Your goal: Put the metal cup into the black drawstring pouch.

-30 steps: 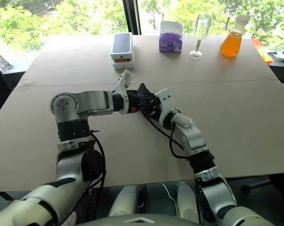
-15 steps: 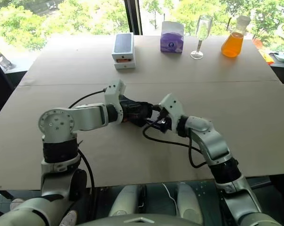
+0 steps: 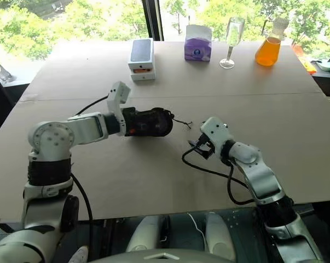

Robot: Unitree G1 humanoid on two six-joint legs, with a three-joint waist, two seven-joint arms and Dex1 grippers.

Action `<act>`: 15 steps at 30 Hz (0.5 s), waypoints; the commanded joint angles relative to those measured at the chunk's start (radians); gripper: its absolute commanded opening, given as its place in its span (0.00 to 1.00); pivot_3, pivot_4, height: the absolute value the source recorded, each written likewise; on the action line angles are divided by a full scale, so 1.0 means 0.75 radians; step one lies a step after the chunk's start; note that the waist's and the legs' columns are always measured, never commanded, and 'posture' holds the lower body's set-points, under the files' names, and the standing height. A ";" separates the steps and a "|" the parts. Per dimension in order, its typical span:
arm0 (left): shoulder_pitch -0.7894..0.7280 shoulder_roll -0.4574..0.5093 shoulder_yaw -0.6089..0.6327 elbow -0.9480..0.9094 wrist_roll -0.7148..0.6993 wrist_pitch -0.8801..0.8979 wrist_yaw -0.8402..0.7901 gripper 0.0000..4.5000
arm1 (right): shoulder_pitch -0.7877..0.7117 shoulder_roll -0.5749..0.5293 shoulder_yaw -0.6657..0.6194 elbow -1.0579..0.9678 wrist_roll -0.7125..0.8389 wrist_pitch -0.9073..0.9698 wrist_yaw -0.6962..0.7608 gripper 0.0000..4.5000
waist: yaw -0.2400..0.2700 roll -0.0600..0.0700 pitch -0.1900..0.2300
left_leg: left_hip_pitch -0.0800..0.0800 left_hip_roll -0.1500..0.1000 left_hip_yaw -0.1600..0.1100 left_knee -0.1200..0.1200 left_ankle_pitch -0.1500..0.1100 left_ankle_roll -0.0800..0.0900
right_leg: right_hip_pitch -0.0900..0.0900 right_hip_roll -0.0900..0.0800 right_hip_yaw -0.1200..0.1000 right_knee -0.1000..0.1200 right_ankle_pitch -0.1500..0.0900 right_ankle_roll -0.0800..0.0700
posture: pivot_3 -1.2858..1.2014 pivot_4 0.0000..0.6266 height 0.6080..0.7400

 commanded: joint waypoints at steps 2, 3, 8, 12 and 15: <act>-0.005 0.049 -0.024 -0.046 0.071 -0.034 -0.111 0.00 | -0.165 0.101 0.077 0.302 -0.142 -0.199 -0.089 0.99 | 0.002 0.000 0.000 | -0.001 0.000 0.000 0.000 0.000 0.000 | 0.000 0.000 0.000 0.000 0.000 0.000 | 0.52 0.24 1.00; -0.002 0.044 -0.016 -0.055 0.073 -0.028 -0.114 0.00 | -0.203 0.136 0.080 0.376 -0.156 -0.229 -0.110 0.99 | 0.004 0.000 0.001 | -0.001 0.000 0.000 0.000 0.000 0.000 | 0.000 0.000 0.000 -0.001 0.000 0.000 | 0.52 0.24 1.00; 0.037 0.033 0.007 -0.127 0.082 0.002 -0.101 0.00 | -0.334 0.270 0.082 0.662 -0.207 -0.379 -0.167 0.99 | 0.003 -0.001 0.001 | -0.001 0.000 0.000 0.000 0.000 0.000 | 0.000 -0.001 0.000 -0.001 0.000 0.000 | 0.52 0.24 1.00; 0.071 0.030 0.033 -0.177 0.077 0.022 -0.093 0.00 | -0.353 0.332 0.044 0.752 -0.186 -0.457 -0.191 0.59 | 0.004 -0.002 0.001 | -0.001 0.000 0.001 0.000 0.000 0.000 | 0.000 -0.002 0.000 -0.001 0.000 0.000 | 0.52 0.24 1.00; 0.095 0.023 0.054 -0.202 0.079 0.028 -0.085 0.00 | -0.353 0.325 0.043 0.775 -0.219 -0.503 -0.213 0.28 | 0.006 -0.002 0.001 | -0.001 0.001 0.000 0.000 0.000 0.000 | 0.000 -0.002 0.000 0.000 0.000 0.000 | 0.52 0.24 1.00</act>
